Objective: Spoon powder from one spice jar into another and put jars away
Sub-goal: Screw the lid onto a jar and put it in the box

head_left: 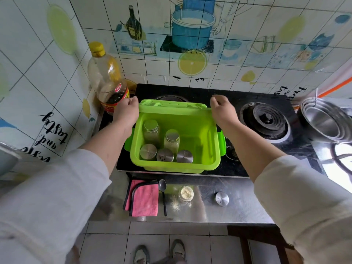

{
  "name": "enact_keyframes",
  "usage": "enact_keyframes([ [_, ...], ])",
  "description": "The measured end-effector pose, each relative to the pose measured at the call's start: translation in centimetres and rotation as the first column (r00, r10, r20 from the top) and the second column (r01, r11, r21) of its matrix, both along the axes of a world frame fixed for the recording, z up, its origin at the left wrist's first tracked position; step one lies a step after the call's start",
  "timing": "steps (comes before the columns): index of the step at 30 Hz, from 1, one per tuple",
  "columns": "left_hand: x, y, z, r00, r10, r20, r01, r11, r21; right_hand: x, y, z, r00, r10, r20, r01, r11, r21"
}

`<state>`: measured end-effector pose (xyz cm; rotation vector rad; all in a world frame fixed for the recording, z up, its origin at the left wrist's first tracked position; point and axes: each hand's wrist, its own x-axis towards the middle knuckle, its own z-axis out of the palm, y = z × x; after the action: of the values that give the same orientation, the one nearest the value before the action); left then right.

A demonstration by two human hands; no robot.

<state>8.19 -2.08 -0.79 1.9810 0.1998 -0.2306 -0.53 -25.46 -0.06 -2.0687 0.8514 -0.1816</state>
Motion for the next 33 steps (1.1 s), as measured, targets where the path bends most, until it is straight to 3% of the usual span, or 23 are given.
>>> enact_keyframes([
  [3,-0.1,-0.5,-0.1,1.000,0.008,-0.023,-0.009,1.000,-0.012,0.1,-0.1,-0.6,0.997,0.076,-0.028,-0.074,0.996,0.059],
  [5,-0.1,-0.4,-0.4,0.999,0.026,-0.021,-0.027,0.999,-0.036,0.0,0.2,-1.1,0.999,0.040,0.028,-0.042,0.998,0.057],
  [13,-2.5,1.4,0.1,0.981,0.052,0.186,-0.025,0.989,-0.147,-3.5,2.0,-0.8,0.981,-0.013,0.193,0.036,0.992,-0.117],
  [19,-5.9,3.3,-1.5,0.975,0.088,0.206,-0.059,0.988,-0.143,-8.3,4.6,-2.1,0.983,-0.074,0.166,0.099,0.984,-0.149],
  [33,-11.5,4.5,-2.6,0.979,0.060,0.193,-0.042,0.994,-0.098,-13.3,5.4,-4.3,0.999,-0.001,0.050,0.007,0.992,-0.127],
])
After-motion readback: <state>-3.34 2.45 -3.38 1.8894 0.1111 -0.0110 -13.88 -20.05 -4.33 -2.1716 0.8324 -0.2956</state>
